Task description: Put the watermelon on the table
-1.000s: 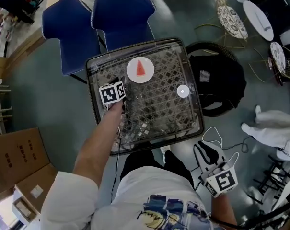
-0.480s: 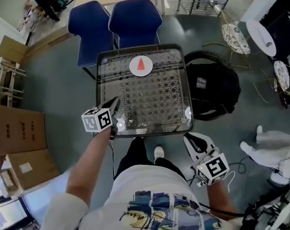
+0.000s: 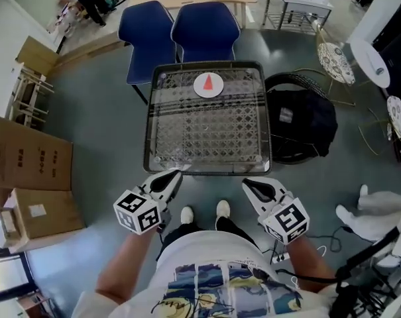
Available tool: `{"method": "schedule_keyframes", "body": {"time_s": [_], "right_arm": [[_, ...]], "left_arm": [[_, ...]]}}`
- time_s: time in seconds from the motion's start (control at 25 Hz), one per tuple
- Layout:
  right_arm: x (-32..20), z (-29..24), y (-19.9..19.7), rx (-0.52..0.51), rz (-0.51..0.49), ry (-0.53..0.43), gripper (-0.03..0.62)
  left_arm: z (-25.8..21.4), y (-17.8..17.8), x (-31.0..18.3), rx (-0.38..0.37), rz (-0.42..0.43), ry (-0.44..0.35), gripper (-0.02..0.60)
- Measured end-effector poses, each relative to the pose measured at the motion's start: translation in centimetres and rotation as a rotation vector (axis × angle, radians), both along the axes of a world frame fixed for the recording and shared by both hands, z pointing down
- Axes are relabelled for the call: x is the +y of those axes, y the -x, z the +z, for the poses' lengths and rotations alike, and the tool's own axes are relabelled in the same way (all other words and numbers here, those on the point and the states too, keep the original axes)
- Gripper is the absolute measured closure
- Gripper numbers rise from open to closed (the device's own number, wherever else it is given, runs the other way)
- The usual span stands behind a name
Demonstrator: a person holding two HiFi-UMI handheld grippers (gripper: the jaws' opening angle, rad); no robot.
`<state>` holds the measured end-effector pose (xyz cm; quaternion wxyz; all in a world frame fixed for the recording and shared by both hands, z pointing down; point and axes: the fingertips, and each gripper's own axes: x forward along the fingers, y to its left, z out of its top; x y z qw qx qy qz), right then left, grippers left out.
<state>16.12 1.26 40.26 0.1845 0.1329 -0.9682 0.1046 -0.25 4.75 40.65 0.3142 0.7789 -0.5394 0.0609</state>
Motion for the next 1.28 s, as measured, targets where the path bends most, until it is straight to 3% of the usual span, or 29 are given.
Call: {"method": "schedule_keyframes", "body": {"time_s": [0.28, 0.56, 0.96, 1.28], "right_arm": [[3.2, -1.8, 3.1, 0.005, -0.073, -0.037, 0.577], [10.5, -3.4, 6.3, 0.020, -0.122, -0.077, 0.576], [19.2, -5.0, 7.9, 0.039, -0.083, -0.095, 0.577], [25.3, -5.3, 8.5, 0.042, -0.088, -0.100, 0.579]], "left_arm": [[-4.8, -2.7, 5.5, 0.025, 0.103, -0.089, 0.572], [-7.4, -2.1, 13.4, 0.021, 0.157, -0.158, 0.572], [-8.9, -1.3, 21.0, 0.085, 0.206, -0.212, 0.572], [-9.5, -0.9, 25.8, 0.044, 0.226, -0.248, 0.572]]}}
